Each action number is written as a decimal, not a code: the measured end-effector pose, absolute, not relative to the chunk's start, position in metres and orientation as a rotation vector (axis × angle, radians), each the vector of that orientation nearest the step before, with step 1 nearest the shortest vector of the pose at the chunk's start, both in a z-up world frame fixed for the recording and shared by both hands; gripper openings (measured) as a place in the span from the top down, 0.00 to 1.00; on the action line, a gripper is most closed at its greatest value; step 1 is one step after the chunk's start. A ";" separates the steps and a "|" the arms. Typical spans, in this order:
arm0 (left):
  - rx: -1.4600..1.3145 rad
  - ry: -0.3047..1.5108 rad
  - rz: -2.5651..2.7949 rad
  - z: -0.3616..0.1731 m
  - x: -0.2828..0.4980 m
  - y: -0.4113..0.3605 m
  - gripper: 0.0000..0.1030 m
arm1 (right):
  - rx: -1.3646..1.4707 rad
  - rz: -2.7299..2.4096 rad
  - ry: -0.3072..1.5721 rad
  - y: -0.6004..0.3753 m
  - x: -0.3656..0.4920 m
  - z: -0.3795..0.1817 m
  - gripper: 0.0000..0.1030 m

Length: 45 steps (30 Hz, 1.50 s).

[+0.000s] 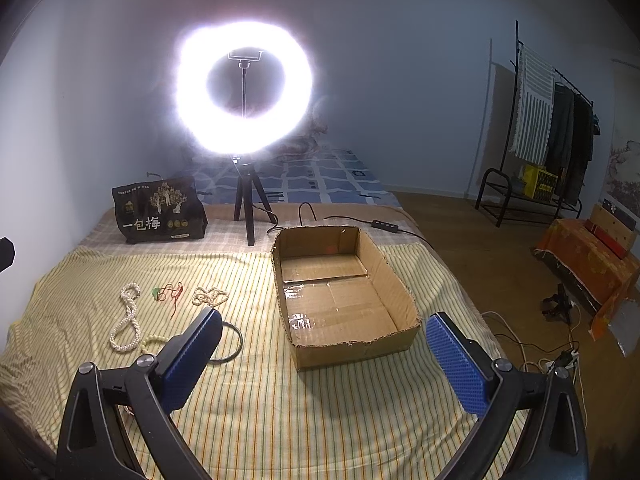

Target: Organize jewelry

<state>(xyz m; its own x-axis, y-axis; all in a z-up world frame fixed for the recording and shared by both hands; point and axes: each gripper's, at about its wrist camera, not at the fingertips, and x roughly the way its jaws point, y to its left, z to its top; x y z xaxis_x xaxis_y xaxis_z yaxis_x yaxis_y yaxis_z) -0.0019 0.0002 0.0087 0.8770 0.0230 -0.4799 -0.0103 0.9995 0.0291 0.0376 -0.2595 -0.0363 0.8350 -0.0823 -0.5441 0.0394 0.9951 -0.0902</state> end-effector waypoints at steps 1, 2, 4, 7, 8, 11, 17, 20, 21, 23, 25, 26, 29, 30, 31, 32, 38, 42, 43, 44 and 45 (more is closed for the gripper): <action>0.025 0.501 0.017 0.008 -0.002 0.000 0.01 | -0.076 -0.064 0.580 -0.259 0.038 -0.037 0.00; 0.025 0.500 0.018 0.009 -0.002 0.000 0.01 | -0.075 -0.064 0.581 -0.259 0.038 -0.037 0.00; 0.026 0.500 0.017 0.008 -0.002 0.000 0.01 | -0.076 -0.064 0.581 -0.259 0.038 -0.037 0.00; 0.028 0.501 0.017 0.008 -0.002 0.000 0.01 | -0.075 -0.064 0.581 -0.259 0.038 -0.037 0.00; 0.028 0.500 0.018 0.008 -0.003 0.000 0.01 | -0.075 -0.064 0.582 -0.259 0.038 -0.037 0.00; 0.024 0.499 0.019 0.008 -0.002 0.001 0.01 | -0.073 -0.066 0.581 -0.260 0.038 -0.037 0.00; 0.027 0.500 0.017 0.008 -0.003 0.000 0.01 | -0.072 -0.065 0.582 -0.261 0.037 -0.037 0.00; 0.025 0.499 0.016 0.008 -0.003 0.000 0.01 | -0.073 -0.064 0.582 -0.261 0.038 -0.037 0.00; 0.025 0.500 0.015 0.008 -0.003 0.000 0.01 | -0.073 -0.065 0.582 -0.261 0.038 -0.037 0.00; 0.025 0.500 0.015 0.008 -0.003 -0.001 0.01 | -0.072 -0.066 0.582 -0.261 0.038 -0.037 0.00; 0.025 0.500 0.016 0.008 -0.003 -0.001 0.01 | -0.071 -0.065 0.584 -0.261 0.038 -0.038 0.00; 0.025 0.500 0.016 0.008 -0.004 -0.001 0.01 | -0.071 -0.065 0.585 -0.261 0.038 -0.038 0.00; 0.024 0.500 0.016 0.008 -0.004 -0.001 0.01 | -0.070 -0.063 0.587 -0.260 0.038 -0.039 0.00; 0.024 0.500 0.016 0.008 -0.004 -0.001 0.01 | -0.070 -0.063 0.589 -0.260 0.038 -0.039 0.00; 0.024 0.500 0.016 0.008 -0.004 -0.001 0.01 | -0.070 -0.062 0.589 -0.260 0.038 -0.039 0.00; 0.024 0.500 0.016 0.008 -0.004 -0.001 0.01 | -0.071 -0.062 0.591 -0.260 0.038 -0.039 0.00; 0.025 0.507 0.011 0.004 -0.005 -0.004 0.01 | -0.074 -0.058 0.604 -0.258 0.041 -0.039 0.00; 0.024 0.510 0.012 0.002 -0.004 -0.004 0.01 | -0.078 -0.056 0.612 -0.256 0.044 -0.040 0.00; 0.024 0.512 0.012 0.002 -0.004 -0.003 0.01 | -0.079 -0.055 0.613 -0.255 0.044 -0.040 0.00; 0.024 0.514 0.012 0.001 -0.004 -0.003 0.01 | -0.079 -0.054 0.614 -0.256 0.044 -0.040 0.00; 0.023 0.517 0.012 0.000 -0.003 -0.003 0.01 | -0.080 -0.053 0.616 -0.255 0.044 -0.041 0.00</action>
